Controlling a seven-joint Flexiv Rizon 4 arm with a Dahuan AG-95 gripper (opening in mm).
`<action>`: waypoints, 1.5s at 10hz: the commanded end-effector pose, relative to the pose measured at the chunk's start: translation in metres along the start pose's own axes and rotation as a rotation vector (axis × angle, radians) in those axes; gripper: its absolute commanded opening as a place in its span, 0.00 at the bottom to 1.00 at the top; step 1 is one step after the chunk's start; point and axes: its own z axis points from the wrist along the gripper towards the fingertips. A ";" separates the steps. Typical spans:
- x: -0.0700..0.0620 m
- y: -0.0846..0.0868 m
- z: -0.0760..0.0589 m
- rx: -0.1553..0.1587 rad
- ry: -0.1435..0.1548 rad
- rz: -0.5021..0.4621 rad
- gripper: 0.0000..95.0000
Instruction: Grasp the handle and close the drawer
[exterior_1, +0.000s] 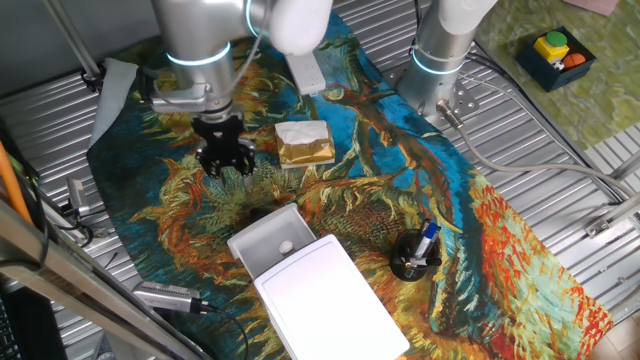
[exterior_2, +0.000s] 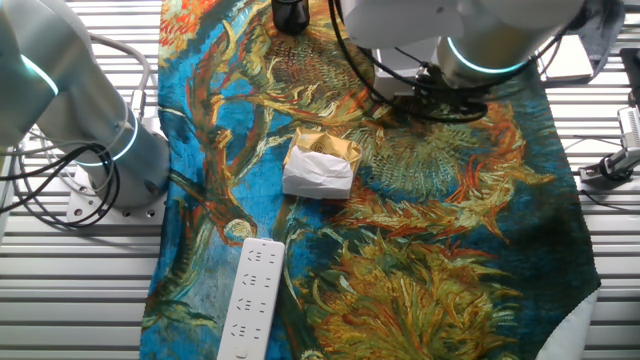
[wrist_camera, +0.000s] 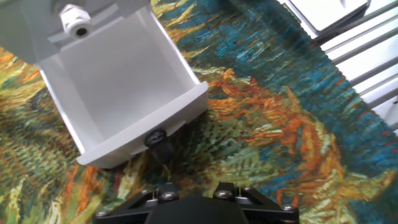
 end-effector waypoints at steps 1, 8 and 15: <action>0.001 -0.001 0.001 0.006 0.014 -0.015 0.40; 0.001 -0.001 0.001 -0.053 -0.020 -0.103 0.40; 0.001 -0.001 0.001 -0.075 0.087 -0.229 0.40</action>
